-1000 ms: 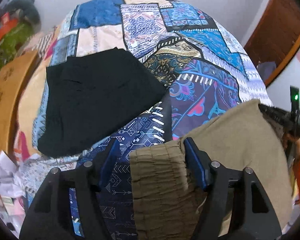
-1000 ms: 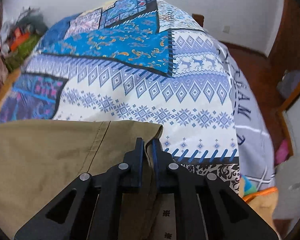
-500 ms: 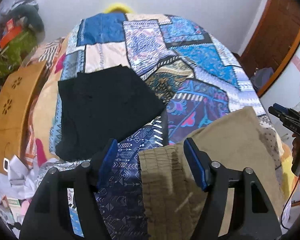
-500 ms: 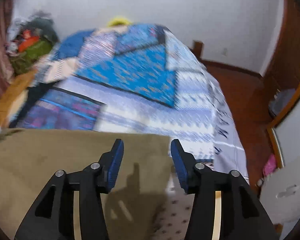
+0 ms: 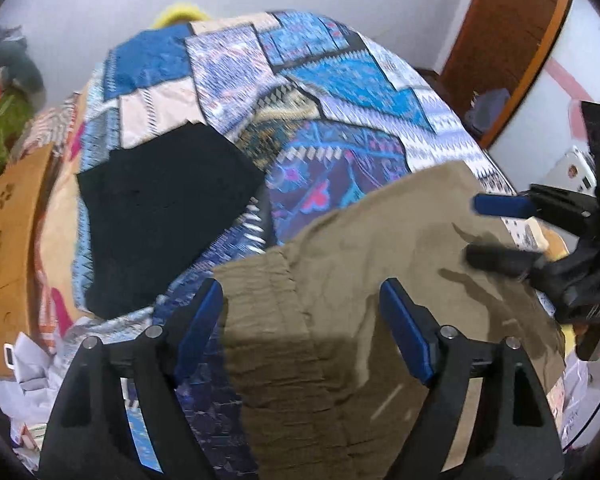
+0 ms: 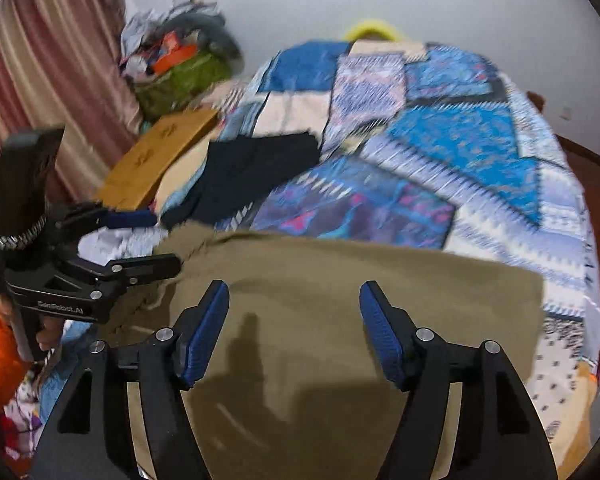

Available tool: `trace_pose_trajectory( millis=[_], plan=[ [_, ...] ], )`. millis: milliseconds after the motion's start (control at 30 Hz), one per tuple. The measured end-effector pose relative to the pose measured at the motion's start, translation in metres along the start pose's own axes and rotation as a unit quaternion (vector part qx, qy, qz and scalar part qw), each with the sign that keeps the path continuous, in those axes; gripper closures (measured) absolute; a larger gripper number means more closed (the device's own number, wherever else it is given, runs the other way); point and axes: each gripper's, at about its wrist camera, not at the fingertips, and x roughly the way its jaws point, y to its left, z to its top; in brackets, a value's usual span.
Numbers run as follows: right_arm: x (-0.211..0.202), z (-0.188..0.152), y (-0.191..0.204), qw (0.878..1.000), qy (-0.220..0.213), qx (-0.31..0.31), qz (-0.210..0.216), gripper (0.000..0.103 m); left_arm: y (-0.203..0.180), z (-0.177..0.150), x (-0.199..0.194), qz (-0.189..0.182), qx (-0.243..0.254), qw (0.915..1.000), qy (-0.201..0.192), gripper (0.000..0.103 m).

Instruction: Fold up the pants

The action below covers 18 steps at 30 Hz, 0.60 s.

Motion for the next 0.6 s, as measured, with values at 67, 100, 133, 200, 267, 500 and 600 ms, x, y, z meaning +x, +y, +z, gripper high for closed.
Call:
trace_pose_trajectory(
  millis=[67,100,133,200,267,500,600],
  plan=[
    [0.013,-0.008,0.005,0.999,0.034,-0.009,0.0,0.039,-0.005,-0.005,0.012,-0.003,0.015,0.9997,0.022,0.02],
    [0.018,-0.012,0.005,0.999,0.05,-0.012,0.0,0.039,-0.009,-0.009,0.019,0.005,0.027,0.9991,0.032,0.02],
    [0.024,-0.019,0.004,0.998,0.067,-0.012,0.0,0.039,-0.013,-0.015,0.026,0.02,0.045,0.998,0.039,0.018],
    [0.023,-0.03,0.0,0.998,0.066,-0.004,0.002,0.038,-0.017,-0.022,0.024,0.033,0.06,0.9974,0.023,0.016],
    [0.013,-0.04,-0.005,0.998,0.055,0.011,0.008,0.036,-0.02,-0.027,0.019,0.044,0.074,0.9962,0.017,0.016],
    [-0.023,-0.082,-0.018,0.998,0.041,0.051,-0.009,0.036,-0.018,-0.048,-0.003,0.061,0.083,0.9946,0.005,0.016],
    [-0.04,-0.107,-0.018,0.997,0.034,0.052,-0.049,0.036,-0.014,-0.06,-0.011,0.055,0.07,0.996,-0.001,0.015]
  ],
)
